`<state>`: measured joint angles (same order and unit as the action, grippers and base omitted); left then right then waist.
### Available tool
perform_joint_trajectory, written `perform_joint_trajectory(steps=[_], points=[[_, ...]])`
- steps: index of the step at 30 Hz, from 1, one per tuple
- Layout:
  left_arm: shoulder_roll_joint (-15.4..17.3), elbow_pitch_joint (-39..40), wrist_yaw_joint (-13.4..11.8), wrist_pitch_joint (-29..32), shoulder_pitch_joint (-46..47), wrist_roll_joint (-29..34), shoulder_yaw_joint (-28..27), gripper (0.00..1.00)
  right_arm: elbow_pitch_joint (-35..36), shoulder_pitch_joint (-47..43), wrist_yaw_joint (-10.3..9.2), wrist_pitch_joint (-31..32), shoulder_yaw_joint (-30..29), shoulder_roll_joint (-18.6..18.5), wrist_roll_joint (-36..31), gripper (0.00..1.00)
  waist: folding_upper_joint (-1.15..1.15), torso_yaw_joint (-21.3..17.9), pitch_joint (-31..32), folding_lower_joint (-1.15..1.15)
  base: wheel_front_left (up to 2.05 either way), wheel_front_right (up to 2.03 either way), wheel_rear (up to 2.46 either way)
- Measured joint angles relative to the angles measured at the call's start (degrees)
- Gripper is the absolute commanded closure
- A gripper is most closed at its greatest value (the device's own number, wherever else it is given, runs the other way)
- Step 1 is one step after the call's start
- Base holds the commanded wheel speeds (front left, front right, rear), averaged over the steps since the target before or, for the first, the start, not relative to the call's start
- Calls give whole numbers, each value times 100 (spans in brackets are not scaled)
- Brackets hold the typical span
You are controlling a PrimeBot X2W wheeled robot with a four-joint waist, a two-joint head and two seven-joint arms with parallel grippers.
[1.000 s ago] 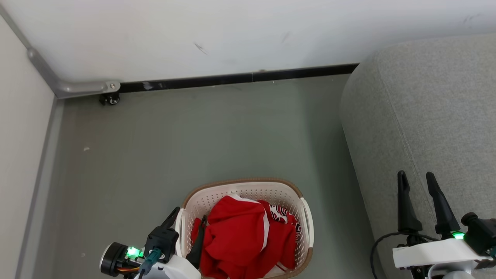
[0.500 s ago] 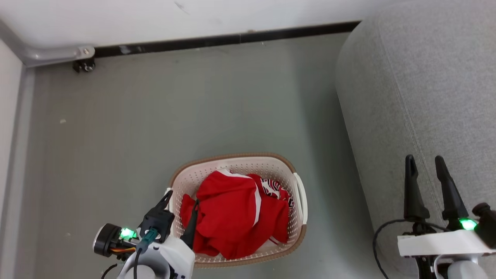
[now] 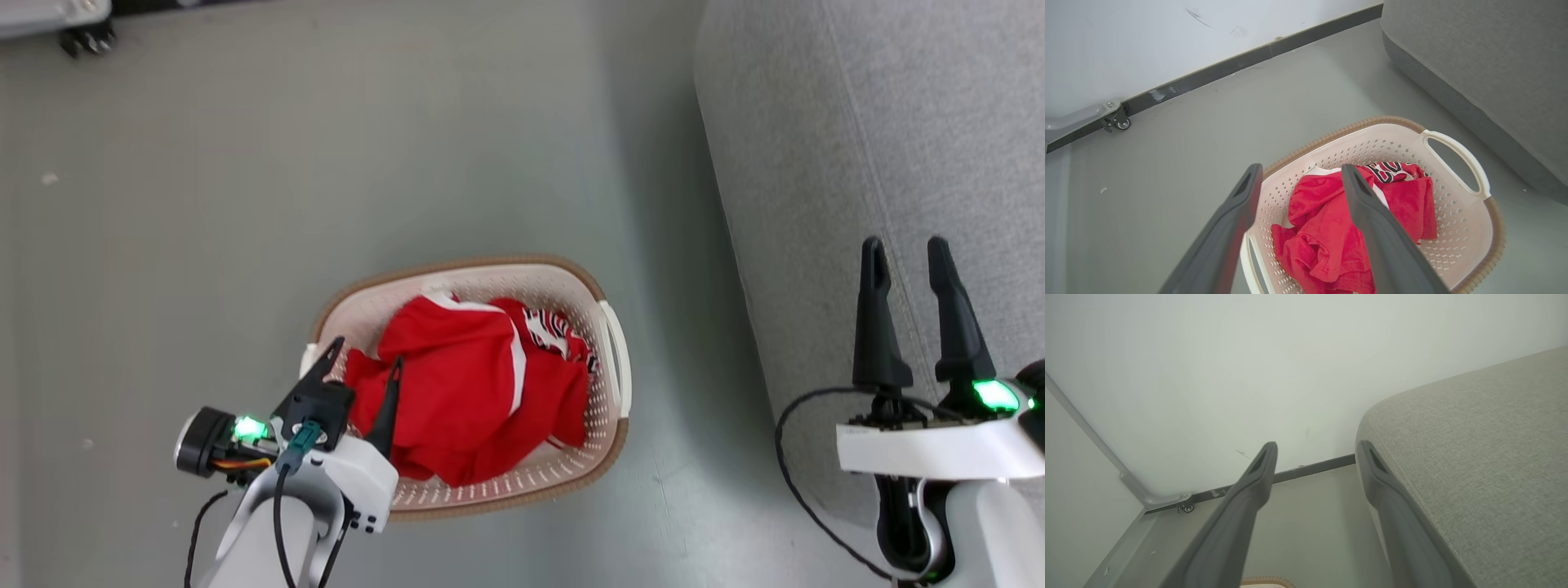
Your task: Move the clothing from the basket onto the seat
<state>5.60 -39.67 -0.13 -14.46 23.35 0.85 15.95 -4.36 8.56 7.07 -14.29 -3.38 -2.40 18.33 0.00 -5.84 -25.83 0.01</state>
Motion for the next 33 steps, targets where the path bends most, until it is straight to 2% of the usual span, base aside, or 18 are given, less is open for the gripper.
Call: perform_joint_trajectory(steps=[12, 33], points=[[155, -143, -140, 0, 481, 171, 25, 0, 105, 572, 0, 0, 96, -2, 138, 0, 0, -214, -751, 0, 0, 0, 0], [307, -597, -170, -1, 1113, 492, 281, 0, 203, 1365, 0, -1, 192, -10, 245, 0, 0, -507, -1684, 0, 0, 0, 0]])
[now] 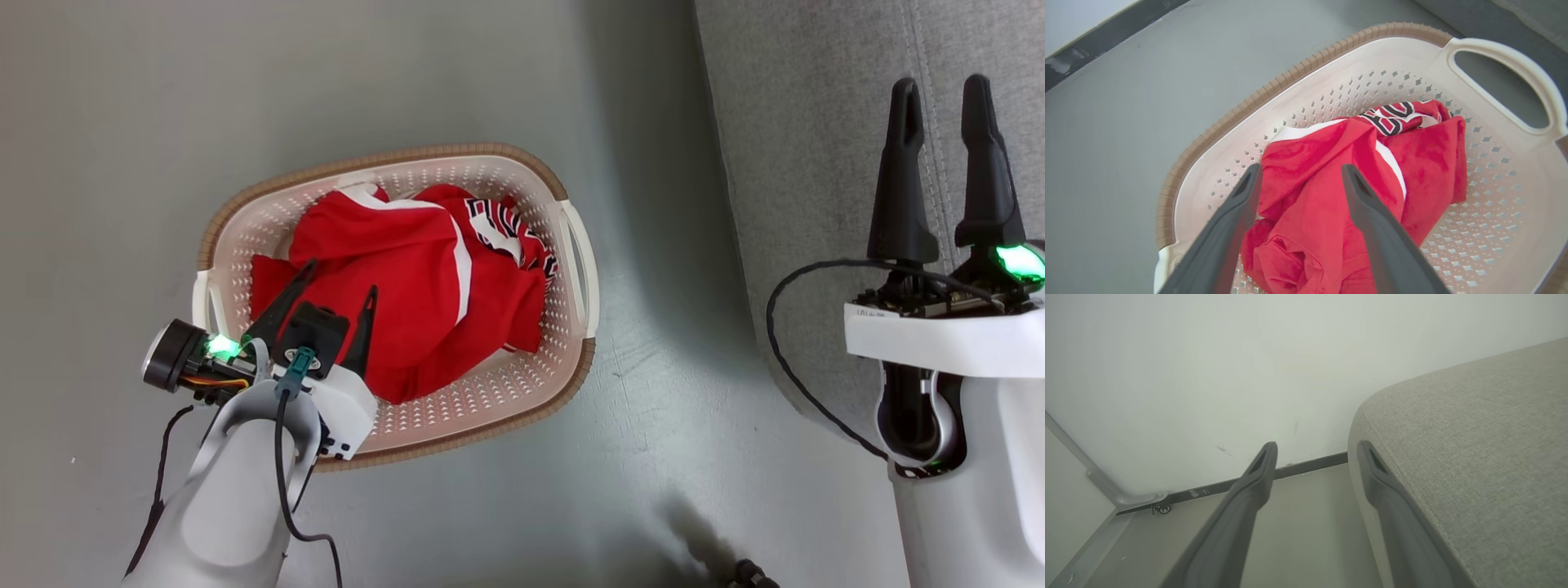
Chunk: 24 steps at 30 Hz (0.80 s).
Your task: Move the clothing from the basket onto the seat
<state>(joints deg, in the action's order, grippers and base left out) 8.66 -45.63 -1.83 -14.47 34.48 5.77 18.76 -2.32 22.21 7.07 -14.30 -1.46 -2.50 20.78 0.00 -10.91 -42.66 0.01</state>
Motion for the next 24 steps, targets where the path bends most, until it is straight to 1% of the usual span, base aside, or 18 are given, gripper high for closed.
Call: perform_joint_trajectory(steps=[4, 13, 18, 24], points=[[23, -198, 7, 0, 124, 105, 118, 0, -11, 104, 0, 0, -1, -1, 10, 0, 0, -46, -147, 0, 0, 0, 0], [38, -616, 7, 2, 361, 215, 179, 0, -45, 183, 0, 0, 9, -2, 62, 0, 0, -132, -331, 0, 0, 0, 0], [48, -839, 7, 92, 551, 256, 183, 0, -67, 272, 0, 0, 42, -2, 93, 0, 0, -198, -397, 0, 0, 0, 0], [167, -1099, 8, 282, 701, 324, 225, 0, -93, 272, 0, 0, 63, -1, 127, 0, 0, -283, -466, 0, 0, 0, 0]])
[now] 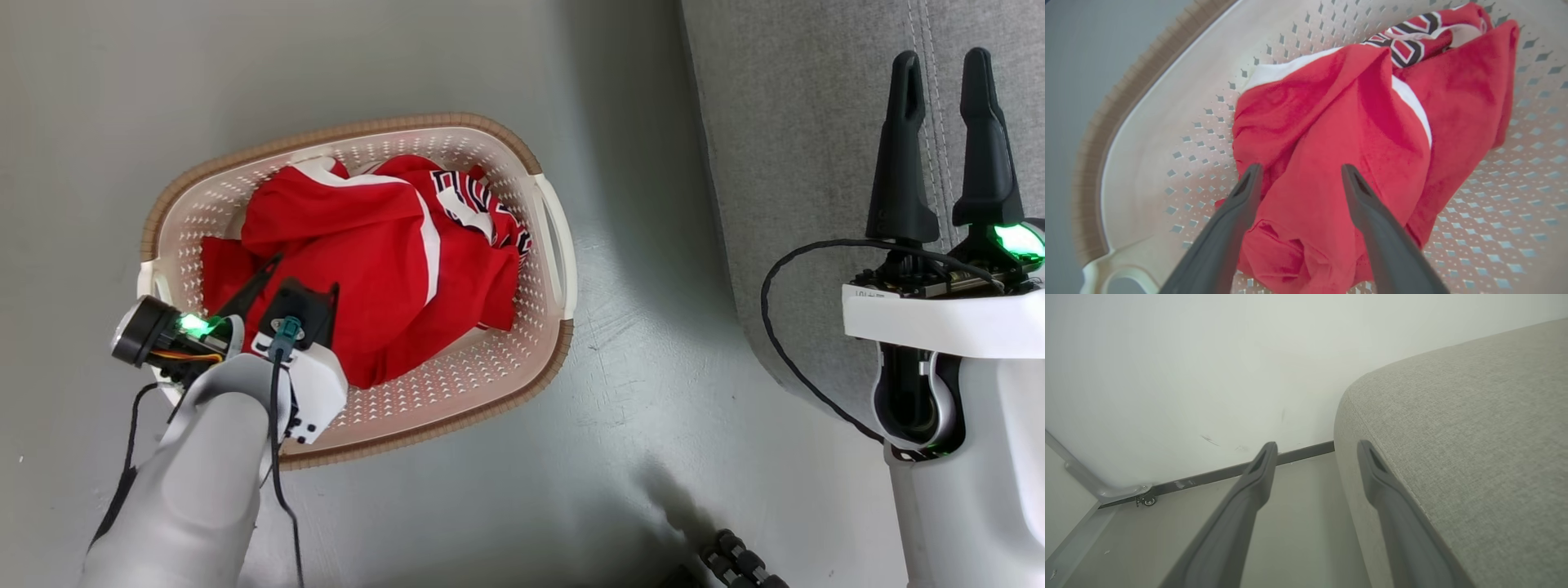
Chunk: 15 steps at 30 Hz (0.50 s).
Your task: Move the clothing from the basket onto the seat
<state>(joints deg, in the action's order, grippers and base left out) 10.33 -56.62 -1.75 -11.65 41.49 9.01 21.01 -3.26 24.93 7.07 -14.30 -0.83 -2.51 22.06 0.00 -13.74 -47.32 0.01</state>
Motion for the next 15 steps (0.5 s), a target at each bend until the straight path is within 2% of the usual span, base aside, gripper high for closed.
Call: perform_joint_trajectory(steps=[15], points=[[54, -411, -62, 269, 269, 334, 249, 0, -66, 99, 0, -1, 108, 0, 121, 0, 0, -171, -74, 0, 0, 0, 0]])
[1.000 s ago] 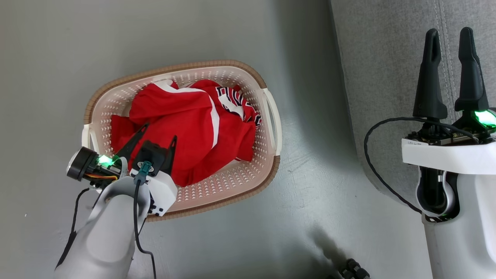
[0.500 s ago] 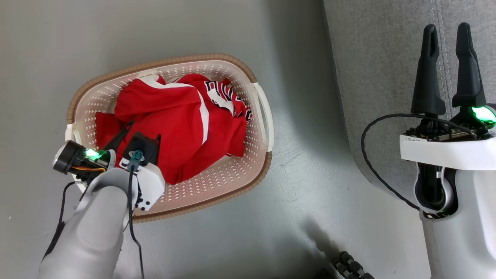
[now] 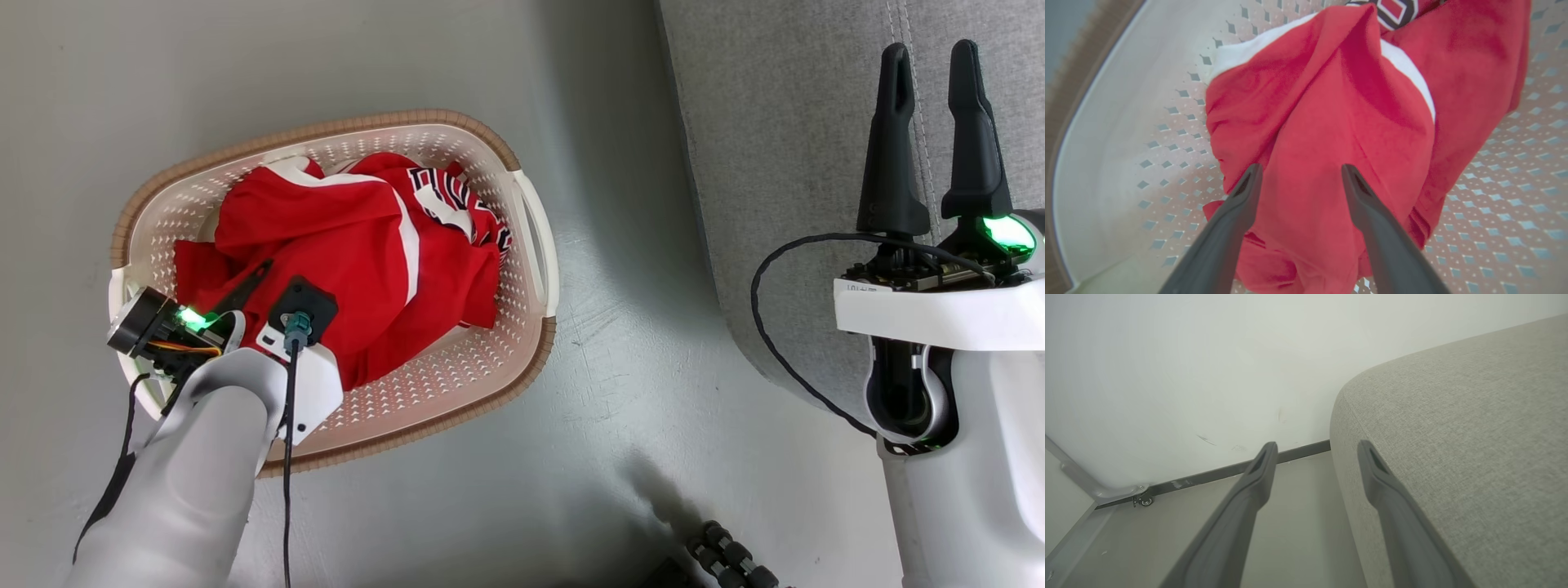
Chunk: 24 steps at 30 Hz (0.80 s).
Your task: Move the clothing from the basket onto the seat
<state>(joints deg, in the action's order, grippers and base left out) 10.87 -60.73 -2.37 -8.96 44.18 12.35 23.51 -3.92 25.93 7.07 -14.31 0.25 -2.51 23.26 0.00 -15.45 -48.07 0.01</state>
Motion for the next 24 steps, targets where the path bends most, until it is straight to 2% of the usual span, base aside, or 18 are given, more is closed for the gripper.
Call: perform_joint_trajectory(steps=[7, 8, 10, 11, 15, 24], points=[[59, -183, 2, 140, 116, 85, 112, 0, -10, 4, 0, 0, 12, 0, 64, 0, 0, -68, -35, 0, 0, 0, 0], [62, -214, 4, 149, 129, 93, 121, 15, -11, 4, 0, 0, 13, 0, 74, 0, 0, -78, -40, 0, 0, 0, 0], [63, -277, 4, 227, 161, 94, 127, 56, -18, 4, 0, 0, 18, 0, 102, 0, 0, -98, -48, 0, 0, 0, 0], [56, -314, 3, 252, 168, 98, 130, 71, -21, 4, 0, 0, 21, 1, 103, 0, 0, -106, -50, 0, 0, 0, 0], [48, -413, 4, 298, 168, 99, 144, 100, -27, 6, 0, 0, 24, 1, 122, 0, 0, -135, -51, 0, 0, 0, 0], [3, -467, 3, 331, 173, 99, 172, 100, -41, 12, 0, 0, -24, 1, 152, 0, 0, -147, -45, 0, 0, 0, 0]])
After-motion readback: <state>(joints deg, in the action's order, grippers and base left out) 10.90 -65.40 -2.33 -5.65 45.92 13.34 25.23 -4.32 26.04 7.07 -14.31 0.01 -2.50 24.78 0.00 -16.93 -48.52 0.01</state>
